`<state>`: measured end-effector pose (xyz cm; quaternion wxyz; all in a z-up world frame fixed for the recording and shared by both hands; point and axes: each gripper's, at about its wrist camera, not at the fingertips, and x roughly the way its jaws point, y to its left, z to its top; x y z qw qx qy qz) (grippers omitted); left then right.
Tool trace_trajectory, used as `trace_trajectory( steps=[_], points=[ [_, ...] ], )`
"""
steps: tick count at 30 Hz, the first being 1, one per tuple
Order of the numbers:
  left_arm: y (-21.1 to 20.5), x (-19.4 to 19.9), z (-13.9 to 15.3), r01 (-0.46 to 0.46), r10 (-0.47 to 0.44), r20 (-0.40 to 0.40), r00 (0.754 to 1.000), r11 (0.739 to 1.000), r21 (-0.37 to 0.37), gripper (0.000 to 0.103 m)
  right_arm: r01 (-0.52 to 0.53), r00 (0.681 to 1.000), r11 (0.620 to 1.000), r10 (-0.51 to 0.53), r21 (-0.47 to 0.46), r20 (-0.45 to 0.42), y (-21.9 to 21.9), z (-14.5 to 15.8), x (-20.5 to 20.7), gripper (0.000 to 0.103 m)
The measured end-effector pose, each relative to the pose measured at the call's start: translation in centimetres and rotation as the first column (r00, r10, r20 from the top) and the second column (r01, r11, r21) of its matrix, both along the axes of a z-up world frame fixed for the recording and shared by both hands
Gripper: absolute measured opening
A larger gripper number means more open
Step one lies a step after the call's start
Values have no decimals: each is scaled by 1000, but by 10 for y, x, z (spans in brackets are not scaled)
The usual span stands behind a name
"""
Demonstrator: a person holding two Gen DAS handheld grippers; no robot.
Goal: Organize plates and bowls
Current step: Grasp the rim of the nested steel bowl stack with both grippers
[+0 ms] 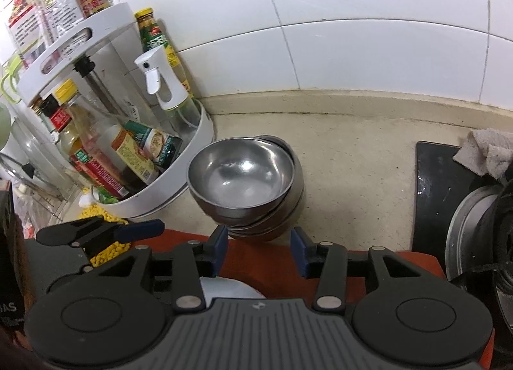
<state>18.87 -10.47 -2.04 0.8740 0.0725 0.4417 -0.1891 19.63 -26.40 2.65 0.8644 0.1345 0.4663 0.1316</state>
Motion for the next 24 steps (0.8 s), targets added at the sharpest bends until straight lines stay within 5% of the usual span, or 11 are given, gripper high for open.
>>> trace_trajectory(
  steps=[5,9,14,19,24],
  points=[
    [-6,12,-12,86,-86,36,996,996,-1,83,47,999,999,-47,22,1,-7,-2,13,40],
    [-8,28,-26,131,-131,34,991,991,4,83,77,997,996,-77,34,12,-6,-9,39,51],
    [-9,49,-38,181,-181,25,983,983,-23,88,108,993,994,-107,35,-43,-9,-34,75,51],
    [-9,60,-46,250,-247,68,967,968,-31,99,88,990,987,-72,132,-118,-7,-57,95,51],
    [-7,69,-55,311,-302,123,945,948,-65,103,70,985,991,-51,111,-163,-2,-79,113,53]
  ],
)
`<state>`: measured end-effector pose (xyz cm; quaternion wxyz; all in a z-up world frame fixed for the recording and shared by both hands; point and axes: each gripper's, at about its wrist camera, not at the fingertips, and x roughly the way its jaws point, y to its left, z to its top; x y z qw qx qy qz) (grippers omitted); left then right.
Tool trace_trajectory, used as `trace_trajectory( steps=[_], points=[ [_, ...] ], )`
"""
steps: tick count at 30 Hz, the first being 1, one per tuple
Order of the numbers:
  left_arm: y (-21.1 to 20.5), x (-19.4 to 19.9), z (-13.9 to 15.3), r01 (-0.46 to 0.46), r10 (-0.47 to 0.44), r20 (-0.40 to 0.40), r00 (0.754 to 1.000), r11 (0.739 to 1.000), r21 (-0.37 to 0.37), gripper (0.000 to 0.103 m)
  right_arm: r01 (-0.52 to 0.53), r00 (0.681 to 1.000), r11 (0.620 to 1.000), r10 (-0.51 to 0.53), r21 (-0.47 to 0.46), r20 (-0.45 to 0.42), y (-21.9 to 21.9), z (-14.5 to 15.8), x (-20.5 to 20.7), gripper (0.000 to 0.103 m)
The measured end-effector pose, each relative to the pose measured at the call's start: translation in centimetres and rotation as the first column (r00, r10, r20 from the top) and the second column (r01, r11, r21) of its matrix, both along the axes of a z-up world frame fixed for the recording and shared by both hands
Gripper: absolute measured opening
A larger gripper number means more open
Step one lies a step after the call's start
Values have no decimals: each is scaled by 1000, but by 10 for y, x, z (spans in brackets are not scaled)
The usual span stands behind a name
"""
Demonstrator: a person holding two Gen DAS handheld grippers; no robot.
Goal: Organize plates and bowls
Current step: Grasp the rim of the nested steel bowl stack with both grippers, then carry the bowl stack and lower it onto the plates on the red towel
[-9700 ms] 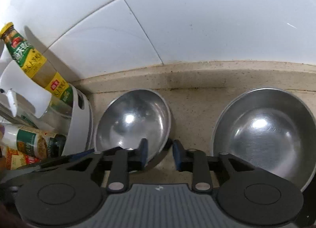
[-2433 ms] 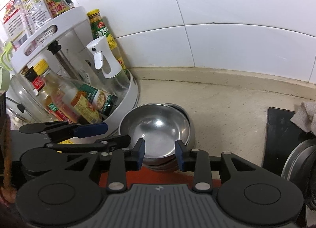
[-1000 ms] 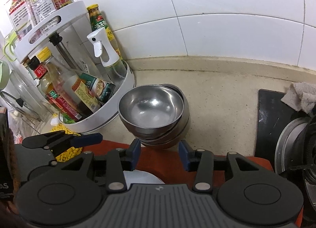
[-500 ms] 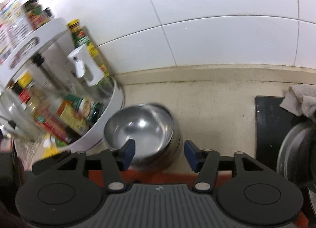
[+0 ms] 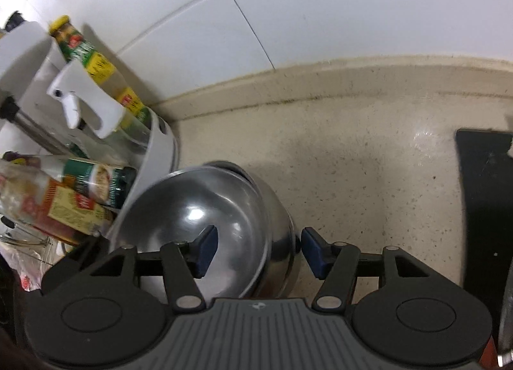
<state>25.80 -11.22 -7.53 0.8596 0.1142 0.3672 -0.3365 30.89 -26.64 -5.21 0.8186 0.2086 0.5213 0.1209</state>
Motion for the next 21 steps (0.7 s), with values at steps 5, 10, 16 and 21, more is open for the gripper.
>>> trace_trajectory(
  steps=[5,10,16,21],
  points=[
    [-7,10,-6,0,1,52,999,1000,-31,103,3,1000,999,-3,44,9,-8,-18,11,58],
    [-14,15,-5,-14,15,45,999,999,-36,103,4,1000,999,-6,54,27,-17,-20,16,53],
    [-10,9,14,-53,56,74,996,998,-38,103,1,999,996,-5,85,51,-19,-9,11,52],
    [-9,-14,46,-92,94,112,989,995,-26,103,-31,994,995,20,99,105,-15,21,-1,51]
  ],
)
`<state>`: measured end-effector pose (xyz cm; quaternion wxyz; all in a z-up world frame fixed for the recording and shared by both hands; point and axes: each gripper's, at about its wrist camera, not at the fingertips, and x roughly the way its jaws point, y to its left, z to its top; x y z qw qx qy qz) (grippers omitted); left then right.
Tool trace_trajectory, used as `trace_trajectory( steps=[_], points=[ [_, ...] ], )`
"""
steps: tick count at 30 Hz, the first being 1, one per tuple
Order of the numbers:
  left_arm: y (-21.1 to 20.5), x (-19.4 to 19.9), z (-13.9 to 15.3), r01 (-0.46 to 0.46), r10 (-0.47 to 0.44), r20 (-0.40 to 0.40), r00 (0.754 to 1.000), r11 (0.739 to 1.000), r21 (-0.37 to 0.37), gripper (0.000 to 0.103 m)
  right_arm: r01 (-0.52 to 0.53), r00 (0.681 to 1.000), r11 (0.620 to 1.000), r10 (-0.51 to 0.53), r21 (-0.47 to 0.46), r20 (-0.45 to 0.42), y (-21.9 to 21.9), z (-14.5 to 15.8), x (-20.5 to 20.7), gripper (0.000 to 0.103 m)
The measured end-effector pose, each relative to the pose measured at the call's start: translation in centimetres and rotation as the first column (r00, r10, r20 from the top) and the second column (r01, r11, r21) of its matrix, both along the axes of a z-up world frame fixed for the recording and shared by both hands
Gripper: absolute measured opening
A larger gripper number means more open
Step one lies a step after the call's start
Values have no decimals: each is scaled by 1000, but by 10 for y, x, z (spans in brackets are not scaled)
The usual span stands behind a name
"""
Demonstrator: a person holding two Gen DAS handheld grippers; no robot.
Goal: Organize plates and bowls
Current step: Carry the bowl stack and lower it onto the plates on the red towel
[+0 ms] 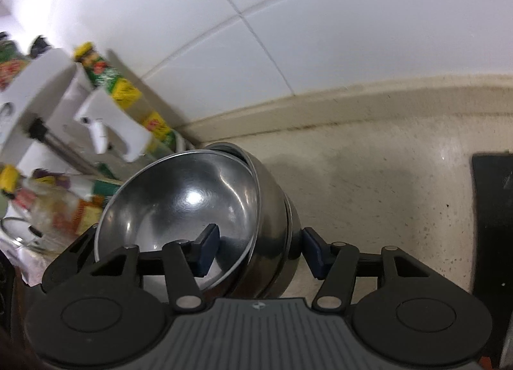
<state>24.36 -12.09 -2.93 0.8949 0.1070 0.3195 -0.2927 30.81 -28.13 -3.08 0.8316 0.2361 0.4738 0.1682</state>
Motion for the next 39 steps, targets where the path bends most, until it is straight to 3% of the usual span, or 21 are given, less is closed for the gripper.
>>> trace_trajectory(
  steps=[6,11,27,39],
  points=[
    [2,-47,35,-66,64,59,996,997,26,103,-66,995,998,65,8,71,9,39,-32,50],
    [-1,-78,48,-119,118,26,993,992,30,103,-106,991,994,105,9,78,15,56,-58,50],
    [8,-153,53,-91,97,-87,991,994,66,103,-52,998,998,53,16,-18,29,48,-156,50],
    [18,-178,48,-75,86,-136,987,994,82,103,-17,998,1000,17,6,-65,50,36,-189,50]
  ],
)
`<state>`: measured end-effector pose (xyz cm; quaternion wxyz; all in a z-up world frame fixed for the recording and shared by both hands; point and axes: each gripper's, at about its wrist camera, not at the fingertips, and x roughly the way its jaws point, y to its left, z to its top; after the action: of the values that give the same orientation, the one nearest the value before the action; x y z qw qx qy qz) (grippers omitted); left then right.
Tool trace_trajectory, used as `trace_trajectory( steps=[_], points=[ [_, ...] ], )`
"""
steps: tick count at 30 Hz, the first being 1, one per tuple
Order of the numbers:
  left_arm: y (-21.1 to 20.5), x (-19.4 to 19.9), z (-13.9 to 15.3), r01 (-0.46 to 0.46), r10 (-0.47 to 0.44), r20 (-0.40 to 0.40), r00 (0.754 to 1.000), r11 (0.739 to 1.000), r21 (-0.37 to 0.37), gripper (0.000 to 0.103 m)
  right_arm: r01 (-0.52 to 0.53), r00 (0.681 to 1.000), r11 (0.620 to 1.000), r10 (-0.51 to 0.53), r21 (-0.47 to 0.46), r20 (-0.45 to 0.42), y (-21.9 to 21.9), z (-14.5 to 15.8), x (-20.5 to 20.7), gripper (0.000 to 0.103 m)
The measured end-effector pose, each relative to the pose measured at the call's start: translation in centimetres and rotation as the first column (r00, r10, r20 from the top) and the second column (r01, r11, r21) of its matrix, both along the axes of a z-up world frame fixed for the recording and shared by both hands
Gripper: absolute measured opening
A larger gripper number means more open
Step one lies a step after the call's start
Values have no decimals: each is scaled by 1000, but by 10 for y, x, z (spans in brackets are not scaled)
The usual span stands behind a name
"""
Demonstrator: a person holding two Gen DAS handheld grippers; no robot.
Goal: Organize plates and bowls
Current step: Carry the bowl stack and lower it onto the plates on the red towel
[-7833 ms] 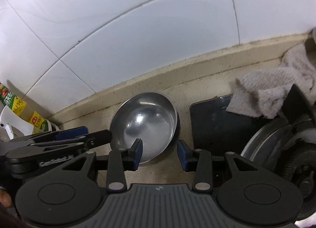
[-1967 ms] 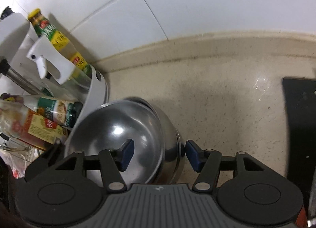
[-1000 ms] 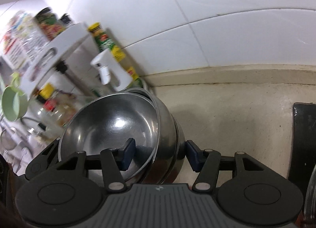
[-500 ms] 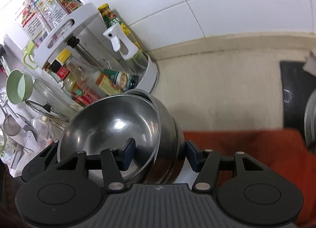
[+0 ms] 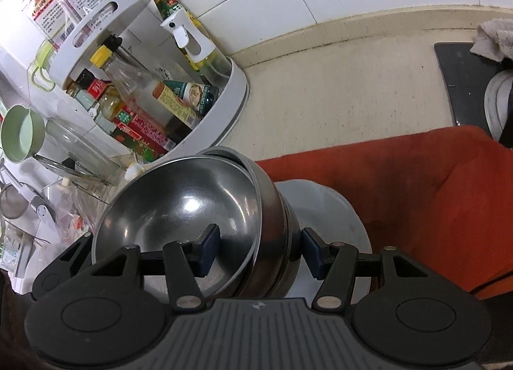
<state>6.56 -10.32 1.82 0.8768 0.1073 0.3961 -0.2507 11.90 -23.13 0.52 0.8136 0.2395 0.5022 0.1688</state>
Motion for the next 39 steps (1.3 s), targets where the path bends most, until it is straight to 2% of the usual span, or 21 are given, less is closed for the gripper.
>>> trace_trajectory(
  steps=[20,30,39],
  points=[
    [9,-14,6,14,-14,14,1000,1000,-22,103,10,1000,999,-9,-34,17,11,12,-13,50],
    [4,-19,2,30,-31,-7,1000,999,-30,103,45,999,998,-45,-39,0,5,8,-24,50],
    [4,-20,3,25,-25,-5,1000,999,-23,103,36,999,999,-37,-34,-8,3,6,-25,50]
  ],
)
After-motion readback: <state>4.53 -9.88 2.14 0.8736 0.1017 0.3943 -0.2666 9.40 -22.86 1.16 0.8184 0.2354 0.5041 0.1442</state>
